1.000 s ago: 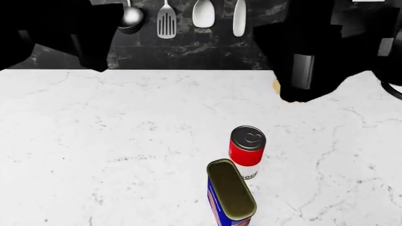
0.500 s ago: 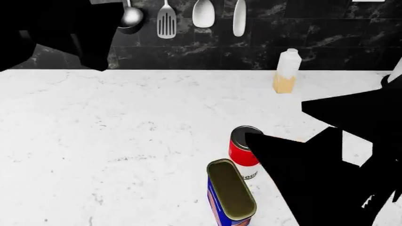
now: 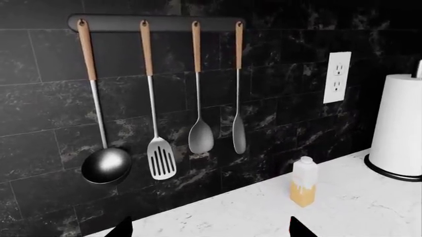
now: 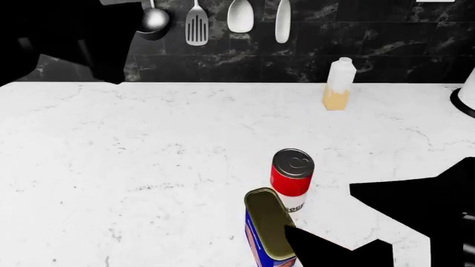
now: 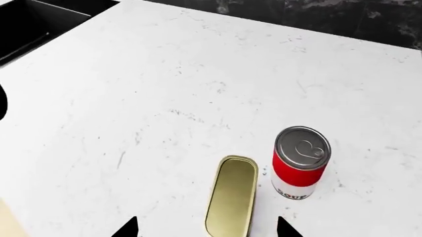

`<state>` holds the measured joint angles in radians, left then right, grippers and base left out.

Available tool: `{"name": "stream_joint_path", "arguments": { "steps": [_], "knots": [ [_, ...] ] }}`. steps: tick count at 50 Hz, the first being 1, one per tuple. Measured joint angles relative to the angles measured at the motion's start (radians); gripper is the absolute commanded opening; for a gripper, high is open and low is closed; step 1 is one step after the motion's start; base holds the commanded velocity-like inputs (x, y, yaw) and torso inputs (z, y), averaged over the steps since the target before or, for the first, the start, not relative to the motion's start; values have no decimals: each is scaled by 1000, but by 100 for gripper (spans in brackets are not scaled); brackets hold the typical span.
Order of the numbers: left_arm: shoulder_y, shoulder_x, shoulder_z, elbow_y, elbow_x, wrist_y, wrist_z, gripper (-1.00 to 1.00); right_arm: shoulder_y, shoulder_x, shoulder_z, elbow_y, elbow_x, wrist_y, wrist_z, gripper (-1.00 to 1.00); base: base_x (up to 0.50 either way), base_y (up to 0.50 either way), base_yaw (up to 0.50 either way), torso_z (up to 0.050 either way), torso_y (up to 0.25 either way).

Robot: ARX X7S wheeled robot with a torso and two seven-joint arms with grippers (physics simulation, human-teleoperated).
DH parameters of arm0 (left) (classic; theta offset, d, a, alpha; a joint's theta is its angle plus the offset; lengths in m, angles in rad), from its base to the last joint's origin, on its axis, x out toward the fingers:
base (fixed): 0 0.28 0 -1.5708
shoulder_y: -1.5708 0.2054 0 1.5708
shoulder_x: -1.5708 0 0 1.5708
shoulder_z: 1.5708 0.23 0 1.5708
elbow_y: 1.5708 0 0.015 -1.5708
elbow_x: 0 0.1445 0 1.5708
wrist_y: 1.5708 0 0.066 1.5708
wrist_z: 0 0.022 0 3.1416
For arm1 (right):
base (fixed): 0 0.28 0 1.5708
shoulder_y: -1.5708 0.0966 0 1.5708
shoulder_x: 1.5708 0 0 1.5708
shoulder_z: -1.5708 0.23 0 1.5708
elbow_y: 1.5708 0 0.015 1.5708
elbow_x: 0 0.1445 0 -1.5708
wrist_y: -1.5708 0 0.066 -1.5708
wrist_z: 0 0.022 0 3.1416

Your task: Pick the cans from the counter and place them in their designated side in the cabinet.

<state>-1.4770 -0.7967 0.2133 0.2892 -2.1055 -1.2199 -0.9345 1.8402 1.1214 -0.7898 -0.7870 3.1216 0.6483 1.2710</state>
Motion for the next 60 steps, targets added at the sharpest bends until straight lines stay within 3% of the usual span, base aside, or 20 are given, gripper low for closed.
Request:
{"name": "stream_joint_path", "arguments": {
  "steps": [23, 60],
  "knots": [
    [55, -21, -24, 25, 5, 27, 17, 100, -90, 95, -80, -120, -72, -65, -53, 100, 0, 0, 0, 0, 0],
    [147, -59, -69, 63, 19, 65, 44, 100, -318, 29, -205, -230, -344, -198, -88, 100, 0, 0, 0, 0, 0]
  ]
}}
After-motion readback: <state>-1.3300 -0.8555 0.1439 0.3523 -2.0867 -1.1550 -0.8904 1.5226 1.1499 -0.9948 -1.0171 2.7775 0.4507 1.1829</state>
